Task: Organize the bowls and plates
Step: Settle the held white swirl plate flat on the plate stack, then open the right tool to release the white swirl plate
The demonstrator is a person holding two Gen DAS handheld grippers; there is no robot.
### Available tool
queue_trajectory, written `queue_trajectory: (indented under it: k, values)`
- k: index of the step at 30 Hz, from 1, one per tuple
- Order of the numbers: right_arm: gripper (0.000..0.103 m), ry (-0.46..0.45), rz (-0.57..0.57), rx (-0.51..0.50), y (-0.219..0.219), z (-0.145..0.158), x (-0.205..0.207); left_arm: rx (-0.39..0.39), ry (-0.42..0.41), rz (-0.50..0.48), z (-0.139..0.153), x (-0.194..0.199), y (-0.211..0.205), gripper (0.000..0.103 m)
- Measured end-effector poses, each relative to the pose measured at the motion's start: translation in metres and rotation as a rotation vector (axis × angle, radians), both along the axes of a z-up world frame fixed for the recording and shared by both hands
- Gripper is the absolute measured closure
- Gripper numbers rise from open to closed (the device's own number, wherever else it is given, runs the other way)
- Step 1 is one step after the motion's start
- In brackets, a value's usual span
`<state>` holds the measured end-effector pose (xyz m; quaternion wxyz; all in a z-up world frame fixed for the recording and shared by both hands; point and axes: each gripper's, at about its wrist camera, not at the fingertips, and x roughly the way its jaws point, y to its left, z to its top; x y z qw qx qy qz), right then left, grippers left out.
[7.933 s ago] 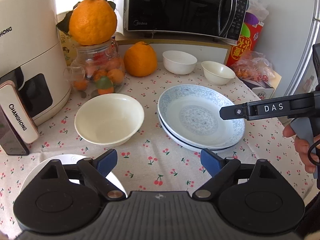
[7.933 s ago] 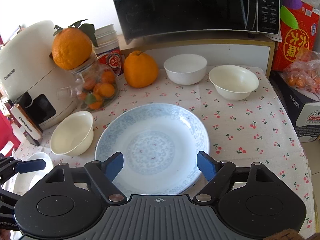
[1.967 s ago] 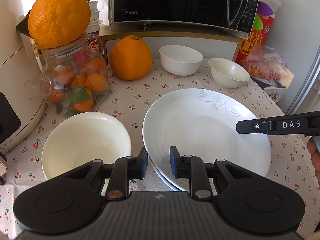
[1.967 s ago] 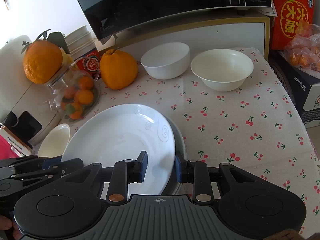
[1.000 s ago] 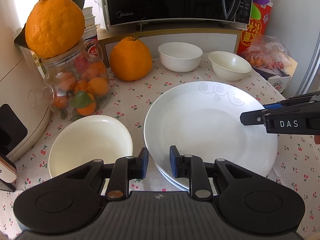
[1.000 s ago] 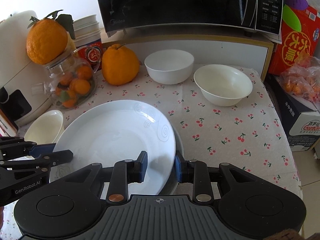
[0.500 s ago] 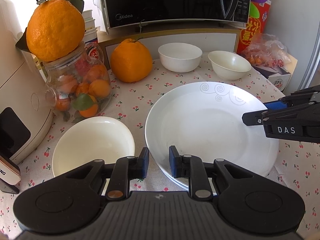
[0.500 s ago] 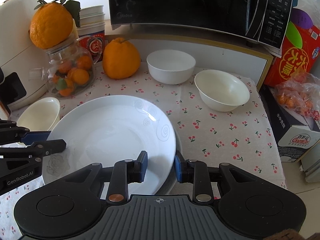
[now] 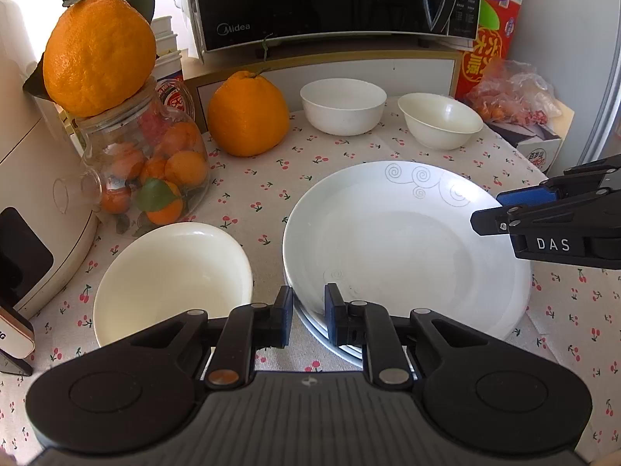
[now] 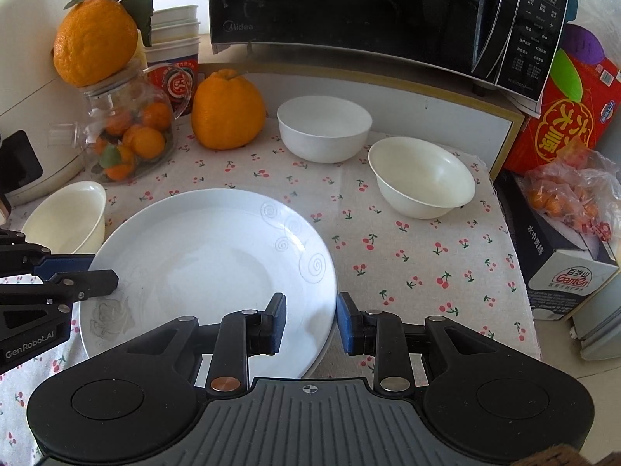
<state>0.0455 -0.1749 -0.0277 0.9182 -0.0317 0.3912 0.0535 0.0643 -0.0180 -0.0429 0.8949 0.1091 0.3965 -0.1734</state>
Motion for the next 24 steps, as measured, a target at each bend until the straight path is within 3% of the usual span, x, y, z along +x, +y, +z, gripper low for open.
queue_trajectory:
  k: [14,20,24]
  values:
    - [0.072,0.015,-0.018,0.041,-0.003,0.001,0.003,-0.035,-0.003,0.003,0.004,-0.003,0.002,0.080]
    - [0.064,0.025,-0.022,0.081,-0.004,0.002,0.005,-0.074,0.019,0.005,0.007,-0.003,0.005,0.065]
    - [0.052,0.022,-0.035,0.122,-0.007,0.006,0.004,-0.114,0.034,0.012,0.012,-0.003,0.008,0.046]
